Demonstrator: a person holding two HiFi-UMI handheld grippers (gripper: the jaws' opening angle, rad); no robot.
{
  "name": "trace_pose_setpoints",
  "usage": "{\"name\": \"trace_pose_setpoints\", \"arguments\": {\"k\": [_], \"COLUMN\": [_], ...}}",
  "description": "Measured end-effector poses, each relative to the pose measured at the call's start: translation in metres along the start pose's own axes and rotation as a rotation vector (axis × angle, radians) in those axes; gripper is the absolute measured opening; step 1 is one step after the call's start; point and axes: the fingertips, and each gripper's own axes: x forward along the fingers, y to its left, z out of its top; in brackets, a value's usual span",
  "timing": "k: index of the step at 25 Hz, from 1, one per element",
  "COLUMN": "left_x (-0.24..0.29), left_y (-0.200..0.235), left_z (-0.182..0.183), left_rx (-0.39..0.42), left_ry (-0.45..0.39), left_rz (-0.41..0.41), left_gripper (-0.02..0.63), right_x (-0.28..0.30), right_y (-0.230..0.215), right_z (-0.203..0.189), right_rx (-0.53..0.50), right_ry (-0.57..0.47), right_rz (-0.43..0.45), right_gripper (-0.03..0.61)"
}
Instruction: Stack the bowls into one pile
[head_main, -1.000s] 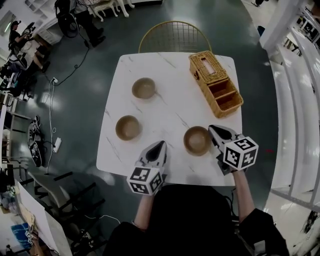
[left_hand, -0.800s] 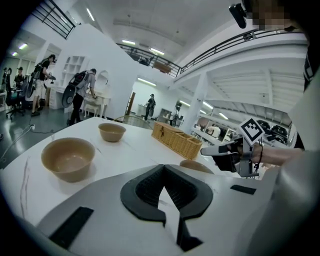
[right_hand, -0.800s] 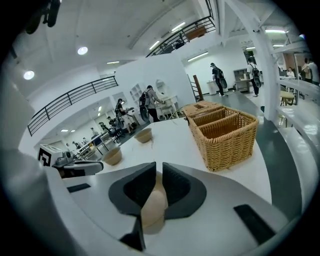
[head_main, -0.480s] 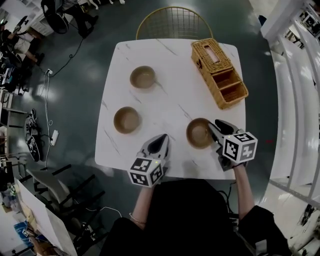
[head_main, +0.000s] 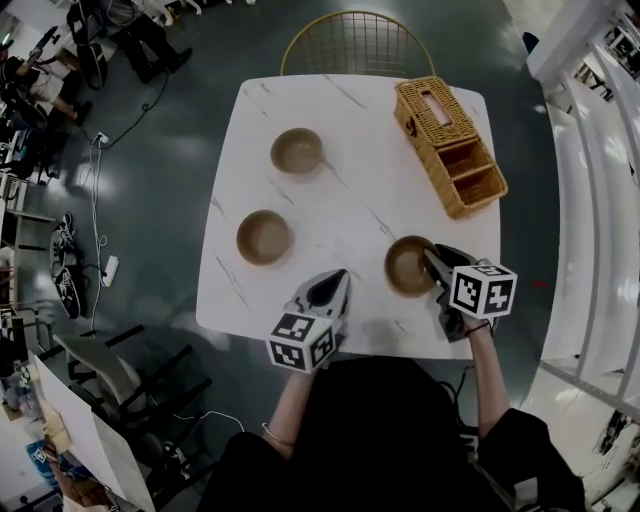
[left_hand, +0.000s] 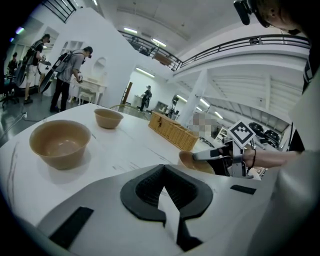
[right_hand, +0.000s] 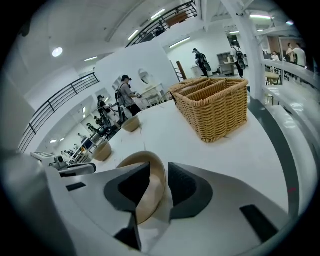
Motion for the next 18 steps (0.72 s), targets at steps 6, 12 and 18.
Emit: {"name": "trace_pose_setpoints", "arguments": {"k": [6,12,18], "left_x": [-0.007,-0.019,-0.029], "left_y": [0.009,0.02,0.031], "left_z": [0.0,0.004,0.01], "left_rx": [-0.016,-0.028,-0.031], "left_ry": [-0.008,-0.026,-0.05], "left_rz": [0.01,0.021,0.027], "left_gripper": [0.014,0.014,0.014], "right_x": [0.002,-0.001,0.003], "right_y": [-0.004,0.005,0.023], "right_z": [-0.003,0.002,0.012], "right_rx": [0.063,0.109,0.071], "right_ry": [0.026,0.003,-0.012], "right_rz": [-0.025,-0.007,0.018], "right_gripper": [0.043,0.032,0.029]}}
